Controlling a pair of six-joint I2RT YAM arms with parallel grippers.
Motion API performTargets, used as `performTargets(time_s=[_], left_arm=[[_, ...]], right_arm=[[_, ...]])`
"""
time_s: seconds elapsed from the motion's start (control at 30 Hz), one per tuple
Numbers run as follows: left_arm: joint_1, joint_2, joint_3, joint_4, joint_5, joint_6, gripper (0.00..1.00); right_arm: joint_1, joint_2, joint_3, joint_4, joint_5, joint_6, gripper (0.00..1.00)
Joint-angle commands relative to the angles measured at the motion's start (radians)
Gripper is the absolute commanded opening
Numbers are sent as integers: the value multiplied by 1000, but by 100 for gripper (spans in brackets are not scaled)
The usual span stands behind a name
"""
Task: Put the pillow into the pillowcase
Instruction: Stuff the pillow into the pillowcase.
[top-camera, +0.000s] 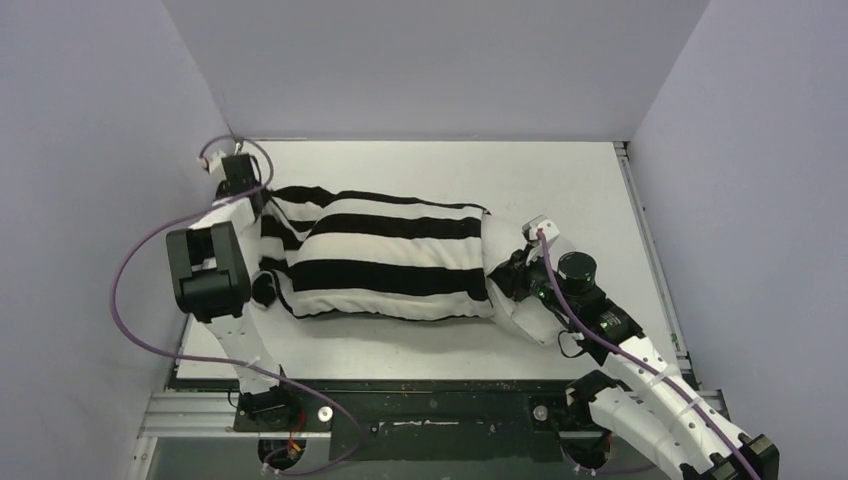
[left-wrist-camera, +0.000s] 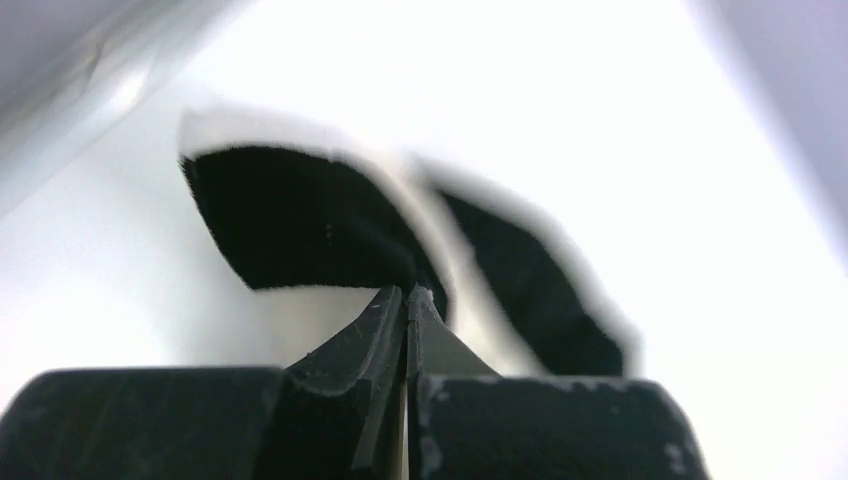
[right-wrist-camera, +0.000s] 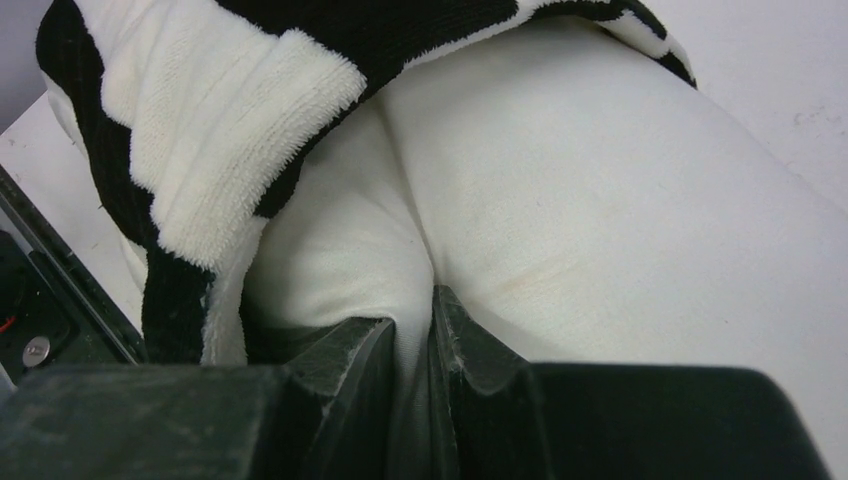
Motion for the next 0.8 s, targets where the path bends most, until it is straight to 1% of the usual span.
performTargets(time_s=[0.0,0.07,0.1,0.13,0.17,0.23,0.27,0.3,0.37,0.4,0.43,0.5,0.57,0.67,0.7,0.77], left_arm=[[-7,194,518,94,93,93,0],[-12,304,689,-13,167,103,0],[-15,337,755,-58,191,114,9],[-19,356,803,-105,208,129,24],[-30,357,834,-146,223,149,35],[-56,320,857,-224,237,215,50],[-75,290,857,-270,215,254,55],[-98,250,851,-328,178,276,58],[-153,139,788,-406,152,318,60],[-178,78,740,-427,149,320,60],[-230,15,660,-442,144,309,59],[-312,-120,524,-447,212,324,57],[-408,-253,399,-465,237,317,55],[-555,-449,226,-481,242,275,53],[-623,-502,178,-484,242,252,52],[-724,-599,103,-489,236,215,52]], right_arm=[[77,-11,-37,149,85,38,0],[124,19,-52,208,138,42,0],[145,42,-57,240,159,43,0],[162,69,-58,266,170,45,0],[176,95,-54,285,178,43,0],[203,145,-36,307,208,39,0],[219,164,-30,318,226,39,0],[231,179,-27,332,239,39,0],[252,211,-24,366,258,43,0],[259,229,-22,380,261,44,0],[264,247,-17,391,263,45,0],[274,284,-1,402,263,50,0],[281,308,15,414,263,61,0],[289,328,22,455,271,81,0],[290,334,22,476,276,92,0],[292,348,20,525,275,114,0]])
